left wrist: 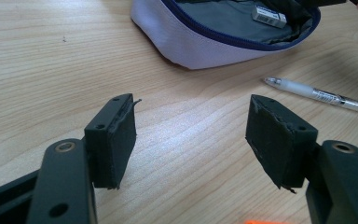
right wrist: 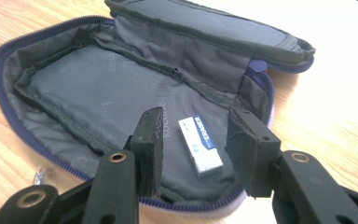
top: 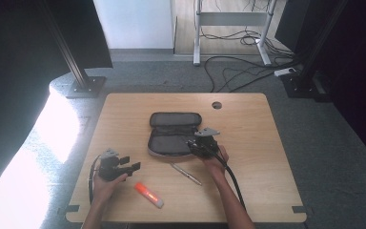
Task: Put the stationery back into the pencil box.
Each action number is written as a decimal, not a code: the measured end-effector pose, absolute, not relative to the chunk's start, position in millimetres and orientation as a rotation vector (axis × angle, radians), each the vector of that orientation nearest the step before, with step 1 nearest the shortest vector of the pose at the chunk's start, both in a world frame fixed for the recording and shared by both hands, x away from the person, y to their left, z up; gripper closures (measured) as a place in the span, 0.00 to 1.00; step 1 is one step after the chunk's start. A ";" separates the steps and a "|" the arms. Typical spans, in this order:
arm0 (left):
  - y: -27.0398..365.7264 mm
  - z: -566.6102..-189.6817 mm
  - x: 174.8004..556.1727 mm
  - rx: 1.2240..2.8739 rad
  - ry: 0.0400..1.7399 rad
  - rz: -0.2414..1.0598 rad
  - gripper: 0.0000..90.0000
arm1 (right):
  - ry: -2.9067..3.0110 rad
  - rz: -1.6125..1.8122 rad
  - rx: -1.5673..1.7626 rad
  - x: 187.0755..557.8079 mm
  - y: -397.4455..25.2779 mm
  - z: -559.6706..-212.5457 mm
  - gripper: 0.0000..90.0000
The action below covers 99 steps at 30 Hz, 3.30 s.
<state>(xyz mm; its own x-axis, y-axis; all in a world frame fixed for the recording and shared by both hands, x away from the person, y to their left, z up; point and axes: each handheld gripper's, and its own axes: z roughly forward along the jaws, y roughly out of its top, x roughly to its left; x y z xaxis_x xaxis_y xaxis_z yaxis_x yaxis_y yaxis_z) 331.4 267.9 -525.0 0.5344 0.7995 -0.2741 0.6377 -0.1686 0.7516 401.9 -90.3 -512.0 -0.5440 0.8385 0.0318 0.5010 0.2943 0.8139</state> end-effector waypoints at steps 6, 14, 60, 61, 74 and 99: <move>268.2 -525.5 331.4 1.891 1.181 0.235 0.37 | 2.160 1.181 1.192 392.3 -97.7 -508.3 0.61; 265.8 -526.0 331.4 1.902 1.180 0.242 0.38 | 2.151 1.237 1.168 373.8 -108.2 -508.2 0.61; 253.2 -531.7 333.0 1.963 1.165 0.249 0.38 | 2.243 1.313 1.097 316.4 -120.2 -527.6 0.61; 253.0 -532.0 333.1 1.966 1.166 0.251 0.38 | 2.245 1.312 1.097 316.0 -119.5 -527.8 0.61; 253.9 -531.7 333.0 1.960 1.167 0.251 0.38 | 2.287 1.307 1.063 310.3 -108.3 -531.2 0.61; 256.7 -532.6 334.5 1.960 1.177 0.258 0.38 | 2.372 1.256 1.012 316.9 -85.5 -545.4 0.63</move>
